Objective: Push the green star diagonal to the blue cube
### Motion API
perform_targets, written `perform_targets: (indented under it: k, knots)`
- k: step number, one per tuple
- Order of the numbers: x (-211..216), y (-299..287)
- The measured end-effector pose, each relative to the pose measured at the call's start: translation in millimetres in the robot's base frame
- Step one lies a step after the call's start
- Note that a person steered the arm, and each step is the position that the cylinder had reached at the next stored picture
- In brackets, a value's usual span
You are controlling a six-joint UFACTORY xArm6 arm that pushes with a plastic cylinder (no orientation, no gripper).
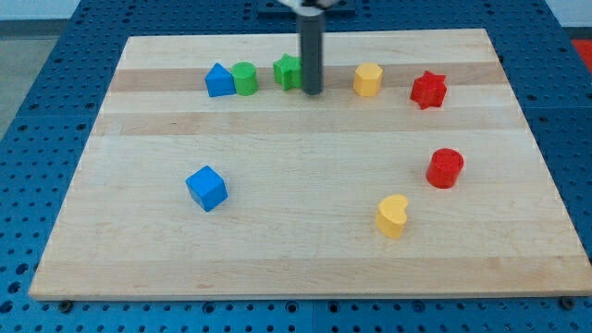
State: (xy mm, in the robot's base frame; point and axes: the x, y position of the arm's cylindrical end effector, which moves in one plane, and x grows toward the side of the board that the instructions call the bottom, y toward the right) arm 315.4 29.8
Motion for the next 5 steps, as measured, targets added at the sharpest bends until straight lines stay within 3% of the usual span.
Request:
perform_targets:
  k: [2, 5]
  knots:
    - [-33.1, -10.0]
    - [-21.0, -30.6]
